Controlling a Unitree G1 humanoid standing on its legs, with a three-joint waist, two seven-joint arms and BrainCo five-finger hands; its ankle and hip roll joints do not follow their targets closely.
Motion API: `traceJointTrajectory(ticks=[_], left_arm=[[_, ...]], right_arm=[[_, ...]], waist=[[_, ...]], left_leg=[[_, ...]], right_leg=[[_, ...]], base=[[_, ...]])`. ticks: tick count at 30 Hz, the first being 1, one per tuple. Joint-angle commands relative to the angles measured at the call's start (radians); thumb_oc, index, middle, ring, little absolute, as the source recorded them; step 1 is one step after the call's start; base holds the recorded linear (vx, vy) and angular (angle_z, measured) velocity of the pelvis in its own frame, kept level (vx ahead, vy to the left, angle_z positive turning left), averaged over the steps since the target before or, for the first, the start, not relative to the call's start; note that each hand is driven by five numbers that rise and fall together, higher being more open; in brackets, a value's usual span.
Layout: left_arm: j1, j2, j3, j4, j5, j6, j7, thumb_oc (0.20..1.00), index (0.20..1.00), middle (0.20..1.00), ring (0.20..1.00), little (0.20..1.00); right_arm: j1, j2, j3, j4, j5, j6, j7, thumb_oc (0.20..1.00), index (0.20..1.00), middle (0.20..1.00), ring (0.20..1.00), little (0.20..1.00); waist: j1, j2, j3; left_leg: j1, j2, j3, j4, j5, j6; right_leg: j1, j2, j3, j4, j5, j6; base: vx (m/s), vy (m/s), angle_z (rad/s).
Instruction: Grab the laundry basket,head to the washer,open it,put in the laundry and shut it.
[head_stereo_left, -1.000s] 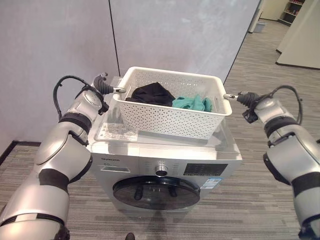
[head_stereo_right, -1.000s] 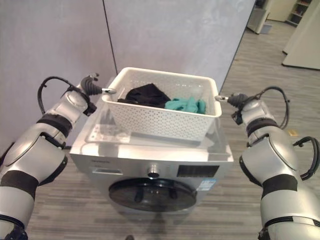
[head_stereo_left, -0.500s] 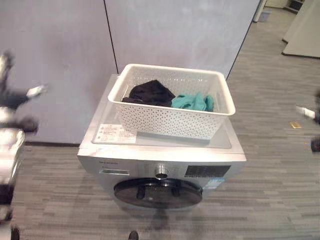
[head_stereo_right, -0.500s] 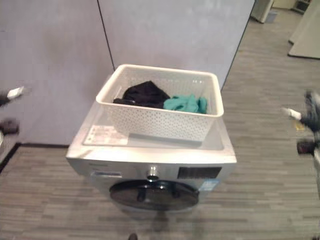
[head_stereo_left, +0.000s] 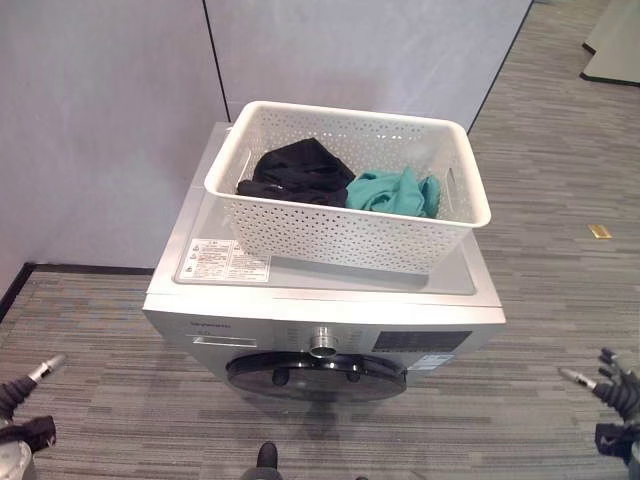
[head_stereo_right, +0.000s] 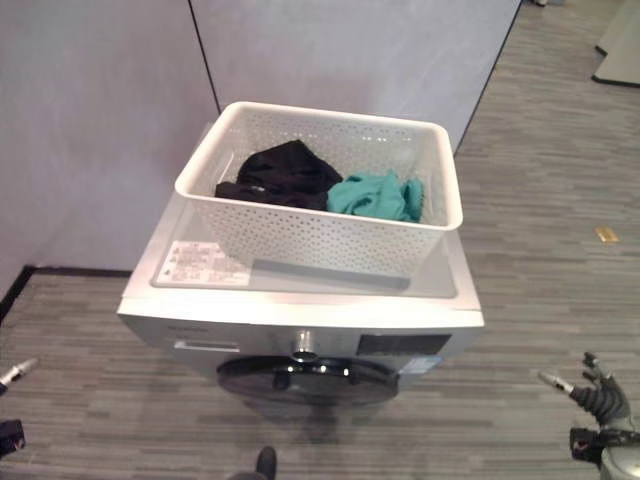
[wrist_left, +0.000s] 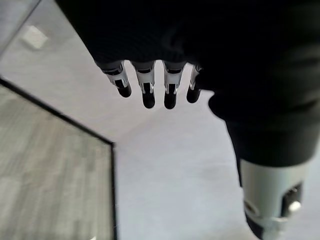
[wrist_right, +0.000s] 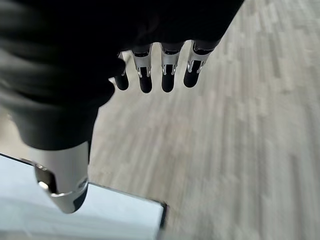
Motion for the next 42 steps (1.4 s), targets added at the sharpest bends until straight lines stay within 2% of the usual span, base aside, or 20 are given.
traceJointTrajectory(ticks=[1, 2, 5, 7, 8, 10, 13, 18, 27, 29, 31, 32, 33, 34, 35, 36, 37, 40, 41, 42], left_arm=[[-0.081, -0.034, -0.094, 0.166, -0.042, -0.040, -0.029, 1.000, 1.000, 1.000, 1.000, 1.000], [-0.085, -0.032, -0.096, 0.173, -0.044, -0.044, -0.029, 1.000, 1.000, 1.000, 1.000, 1.000], [-0.191, -0.126, -0.238, 0.454, -0.155, -0.036, -0.056, 1.000, 1.000, 1.000, 1.000, 1.000], [-0.261, -0.159, -0.304, 0.643, -0.141, -0.031, -0.049, 1.000, 1.000, 1.000, 1.000, 1.000], [-0.266, -0.158, -0.304, 0.648, -0.142, -0.035, -0.049, 1.000, 1.000, 1.000, 1.000, 1.000], [-0.374, -0.230, -0.392, 0.940, -0.099, -0.015, -0.063, 1.000, 1.000, 1.000, 1.000, 1.000], [-0.385, -0.249, -0.428, 0.972, -0.068, -0.009, -0.073, 1.000, 1.000, 1.000, 1.000, 1.000], [-0.402, -0.259, -0.480, 0.998, 0.003, -0.001, -0.076, 1.000, 1.000, 1.000, 1.000, 1.000], [-0.458, -0.266, -0.547, 0.951, 0.089, -0.011, -0.050, 1.000, 1.000, 1.000, 1.000, 1.000], [-0.499, -0.266, -0.577, 0.910, 0.078, -0.025, -0.046, 1.000, 1.000, 1.000, 1.000, 1.000], [-0.515, -0.267, -0.590, 0.886, 0.071, -0.027, -0.041, 1.000, 1.000, 1.000, 1.000, 1.000], [-0.559, -0.273, -0.634, 0.821, 0.051, -0.042, -0.035, 1.000, 1.000, 1.000, 1.000, 1.000], [-0.559, -0.273, -0.634, 0.821, 0.051, -0.042, -0.035, 1.000, 1.000, 1.000, 1.000, 1.000], [-0.573, -0.278, -0.652, 0.796, 0.046, -0.046, -0.039, 1.000, 1.000, 1.000, 1.000, 1.000], [-0.587, -0.288, -0.685, 0.757, 0.057, -0.042, -0.051, 1.000, 1.000, 1.000, 1.000, 1.000], [-0.583, -0.294, -0.701, 0.734, 0.071, -0.038, -0.061, 1.000, 1.000, 1.000, 1.000, 1.000], [-0.582, -0.294, -0.702, 0.733, 0.071, -0.037, -0.061, 1.000, 1.000, 1.000, 1.000, 1.000], [-0.568, -0.315, -0.759, 0.688, 0.097, -0.029, -0.090, 1.000, 1.000, 1.000, 1.000, 1.000], [-0.561, -0.321, -0.781, 0.668, 0.106, -0.022, -0.099, 1.000, 1.000, 1.000, 1.000, 1.000], [-0.560, -0.328, -0.810, 0.641, 0.128, -0.012, -0.108, 1.000, 1.000, 1.000, 1.000, 1.000]], right_arm=[[-0.052, 0.002, 0.095, 0.073, 0.046, -0.037, 0.058, 1.000, 1.000, 1.000, 1.000, 1.000], [-0.056, 0.001, 0.097, 0.078, 0.046, -0.040, 0.057, 1.000, 1.000, 1.000, 1.000, 1.000], [-0.161, 0.091, 0.261, 0.294, 0.056, -0.049, 0.044, 1.000, 1.000, 1.000, 1.000, 1.000], [-0.225, 0.145, 0.345, 0.416, 0.052, -0.053, 0.027, 1.000, 1.000, 1.000, 1.000, 1.000], [-0.230, 0.145, 0.345, 0.421, 0.053, -0.056, 0.026, 1.000, 1.000, 1.000, 1.000, 1.000], [-0.308, 0.235, 0.505, 0.652, -0.006, -0.052, 0.009, 1.000, 1.000, 1.000, 1.000, 1.000], [-0.318, 0.253, 0.550, 0.669, -0.020, -0.052, 0.010, 1.000, 1.000, 1.000, 1.000, 1.000], [-0.317, 0.226, 0.601, 0.487, -0.045, -0.062, 0.008, 1.000, 1.000, 1.000, 1.000, 1.000], [-0.233, -0.001, 0.537, -0.164, -0.157, -0.128, 0.022, 1.000, 1.000, 1.000, 1.000, 1.000], [-0.212, -0.049, 0.507, -0.269, -0.140, -0.149, 0.028, 1.000, 1.000, 1.000, 1.000, 1.000], [-0.211, -0.062, 0.501, -0.281, -0.139, -0.152, 0.028, 1.000, 1.000, 1.000, 1.000, 1.000], [-0.222, -0.085, 0.498, -0.269, -0.145, -0.150, 0.013, 1.000, 1.000, 1.000, 1.000, 1.000], [-0.223, -0.084, 0.498, -0.269, -0.145, -0.150, 0.013, 1.000, 1.000, 1.000, 1.000, 1.000], [-0.225, -0.084, 0.501, -0.264, -0.136, -0.147, 0.009, 1.000, 1.000, 1.000, 1.000, 1.000], [-0.223, -0.088, 0.513, -0.245, -0.144, -0.134, 0.019, 1.000, 1.000, 1.000, 1.000, 1.000], [-0.214, -0.093, 0.513, -0.244, -0.160, -0.120, 0.032, 1.000, 1.000, 1.000, 1.000, 1.000], [-0.212, -0.094, 0.512, -0.245, -0.160, -0.119, 0.032, 1.000, 1.000, 1.000, 1.000, 1.000], [-0.207, -0.100, 0.522, -0.212, -0.175, -0.096, 0.061, 1.000, 1.000, 1.000, 1.000, 1.000], [-0.209, -0.104, 0.521, -0.206, -0.174, -0.086, 0.066, 1.000, 1.000, 1.000, 1.000, 1.000], [-0.207, -0.107, 0.513, -0.202, -0.172, -0.078, 0.071, 1.000, 1.000, 1.000, 1.000, 1.000]], waist=[[0.017, 0.013, -0.018], [0.017, 0.013, -0.017], [0.017, 0.012, -0.010], [0.017, 0.011, -0.009], [0.017, 0.011, -0.006], [0.017, 0.008, -0.020], [0.015, 0.005, -0.022], [-0.001, -0.002, -0.016], [-0.045, -0.008, 0.022], [-0.048, -0.017, 0.043], [-0.053, -0.019, 0.054], [-0.066, -0.033, 0.089], [-0.067, -0.033, 0.088], [-0.078, -0.036, 0.101], [-0.088, -0.038, 0.106], [-0.090, -0.035, 0.102], [-0.091, -0.032, 0.101], [-0.098, -0.006, 0.084], [-0.105, 0.010, 0.079], [-0.121, 0.026, 0.064]], left_leg=[[0.074, 0.066, 0.003, 0.036, -0.097, -0.015], [0.074, 0.066, 0.003, 0.036, -0.097, -0.015], [0.066, 0.065, 0.005, 0.044, -0.091, -0.013], [0.063, 0.065, 0.004, 0.047, -0.090, -0.013], [0.064, 0.065, 0.004, 0.048, -0.091, -0.013], [0.074, 0.069, 0.007, 0.043, -0.092, -0.017], [0.079, 0.075, 0.006, 0.040, -0.090, -0.020], [0.082, 0.099, 0.015, 0.037, -0.079, -0.034], [0.045, 0.172, 0.013, 0.064, -0.029, -0.070], [0.004, 0.204, 0.016, 0.082, 0.013, -0.086], [-0.021, 0.211, 0.015, 0.113, 0.016, -0.086], [-0.062, 0.209, 0.075, 0.235, -0.011, -0.063], [-0.064, 0.209, 0.074, 0.236, -0.011, -0.063], [-0.069, 0.211, 0.135, 0.304, -0.040, -0.047], [-0.076, 0.195, 0.185, 0.454, -0.103, -0.029], [-0.078, 0.169, 0.176, 0.548, -0.131, -0.024], [-0.085, 0.174, 0.172, 0.559, -0.137, -0.024], [-0.039, 0.074, 0.115, 0.628, -0.188, -0.020], [0.000, 0.048, 0.107, 0.574, -0.205, -0.016], [0.064, 0.040, 0.132, 0.500, -0.260, 0.003]], right_leg=[[-0.054, -0.096, -0.073, 0.031, 0.069, 0.073], [-0.055, -0.096, -0.073, 0.032, 0.069, 0.073], [-0.061, -0.099, -0.070, 0.034, 0.072, 0.070], [-0.064, -0.098, -0.067, 0.035, 0.071, 0.069], [-0.064, -0.098, -0.067, 0.036, 0.070, 0.069], [-0.056, -0.090, -0.067, 0.024, 0.068, 0.066], [-0.051, -0.083, -0.064, 0.018, 0.067, 0.063], [-0.063, -0.059, -0.041, 0.011, 0.064, 0.054], [-0.081, 0.010, -0.017, 0.001, 0.034, 0.028], [-0.088, 0.028, -0.030, 0.001, 0.021, 0.023], [-0.090, 0.030, -0.038, 0.001, 0.020, 0.019], [-0.095, 0.017, -0.058, 0.001, 0.035, 0.009], [-0.096, 0.016, -0.058, 0.001, 0.035, 0.009], [-0.105, 0.007, -0.072, 0.003, 0.040, -0.001], [-0.126, -0.005, -0.105, 0.006, 0.047, -0.014], [-0.132, -0.007, -0.116, 0.007, 0.054, -0.020], [-0.133, -0.004, -0.119, 0.007, 0.054, -0.020], [-0.146, 0.002, -0.153, 0.012, 0.067, -0.026], [-0.150, 0.005, -0.168, 0.013, 0.069, -0.021], [-0.163, -0.003, -0.192, 0.013, 0.076, -0.008]], base=[[-0.03, -0.006, -0.10], [-0.04, -0.004, -0.13], [-0.04, 0.000, -0.08], [-0.01, -0.002, -0.02], [0.00, 0.000, 0.00], [0.03, -0.023, 0.01], [0.02, -0.029, 0.01], [-0.02, -0.069, -0.01], [-0.05, -0.113, -0.10], [-0.15, -0.154, 0.20], [-0.18, -0.124, 0.37], [-0.22, -0.113, 0.30], [-0.27, -0.092, 0.40], [-0.25, -0.076, 0.74], [-0.29, -0.098, 0.86], [-0.19, -0.075, 0.80], [-0.05, -0.012, 0.41], [-0.02, 0.032, 0.55], [-0.02, 0.098, 0.37], [-0.01, 0.086, 0.35]])
